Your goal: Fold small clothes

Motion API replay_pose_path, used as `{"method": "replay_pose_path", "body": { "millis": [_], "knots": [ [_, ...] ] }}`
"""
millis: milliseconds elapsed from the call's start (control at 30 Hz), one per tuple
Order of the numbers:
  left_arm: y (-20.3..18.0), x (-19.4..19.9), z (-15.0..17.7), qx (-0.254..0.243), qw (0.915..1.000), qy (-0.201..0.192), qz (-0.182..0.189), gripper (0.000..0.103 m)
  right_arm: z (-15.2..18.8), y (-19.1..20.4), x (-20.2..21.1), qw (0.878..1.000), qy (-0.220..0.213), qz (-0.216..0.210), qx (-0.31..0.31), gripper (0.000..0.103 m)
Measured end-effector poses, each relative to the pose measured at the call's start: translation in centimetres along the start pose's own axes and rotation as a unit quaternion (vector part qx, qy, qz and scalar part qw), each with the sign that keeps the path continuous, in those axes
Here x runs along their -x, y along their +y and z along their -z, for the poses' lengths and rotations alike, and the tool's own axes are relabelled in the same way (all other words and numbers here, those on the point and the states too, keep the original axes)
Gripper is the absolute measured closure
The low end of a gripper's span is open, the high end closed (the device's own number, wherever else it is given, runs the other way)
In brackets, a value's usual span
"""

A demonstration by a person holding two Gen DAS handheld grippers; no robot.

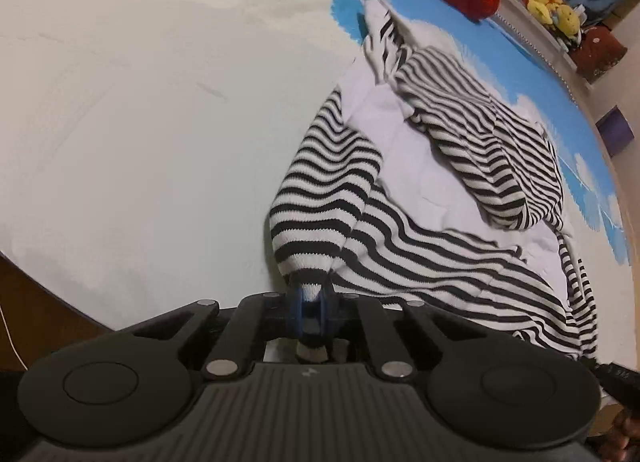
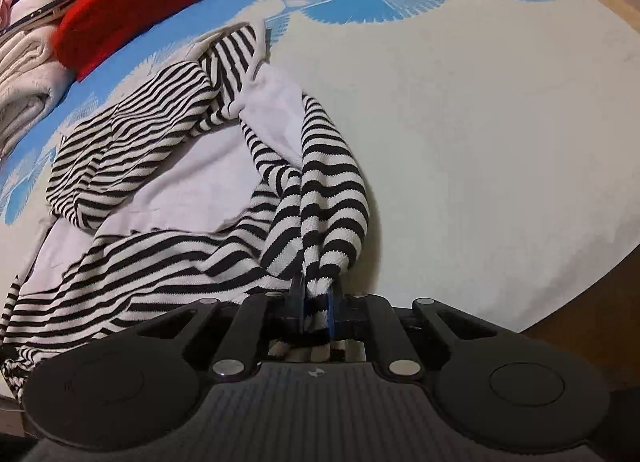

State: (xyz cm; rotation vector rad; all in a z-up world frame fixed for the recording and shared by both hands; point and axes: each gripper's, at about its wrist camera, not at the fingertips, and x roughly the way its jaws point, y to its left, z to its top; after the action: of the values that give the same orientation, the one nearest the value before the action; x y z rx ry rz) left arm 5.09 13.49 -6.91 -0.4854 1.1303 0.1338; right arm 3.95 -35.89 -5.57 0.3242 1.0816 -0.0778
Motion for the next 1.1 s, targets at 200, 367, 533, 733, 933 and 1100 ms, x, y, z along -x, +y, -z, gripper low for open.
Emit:
{"method": "replay_pose_path", "body": {
  "millis": [200,367,533,733,933,1100],
  "knots": [
    [-0.9,-1.6,0.5,-0.037,0.9982,0.043,-0.020,0.073,0.5,0.3,-1.2,0.999,0.040,0.015,0.009,0.084],
    [-0.9,-1.8,0.7,-0.039,0.9982,0.043,-0.018,0.076,0.6,0.2,-1.3,0.999,0.039,0.017,0.014,0.084],
    [-1.1,-1.0,0.4,-0.042,0.9988,0.020,-0.012,0.094,0.5,0.2,-0.9,1.000,0.021,0.007,0.010,0.091],
    [-0.9,-1.5,0.3,-0.032,0.9987,0.039,-0.004,0.092,0.7,0.0,-1.2,0.999,0.033,0.007,0.007,0.089],
    [-1.0,-1.8,0.6,-0.037,0.9984,0.043,-0.009,0.090,0.7,0.3,-1.3,0.999,0.034,0.012,0.018,0.088],
    [-0.9,-1.7,0.6,-0.035,0.9983,0.043,-0.014,0.084,0.7,0.4,-1.4,0.999,0.033,0.012,0.021,0.088]
  ]
}}
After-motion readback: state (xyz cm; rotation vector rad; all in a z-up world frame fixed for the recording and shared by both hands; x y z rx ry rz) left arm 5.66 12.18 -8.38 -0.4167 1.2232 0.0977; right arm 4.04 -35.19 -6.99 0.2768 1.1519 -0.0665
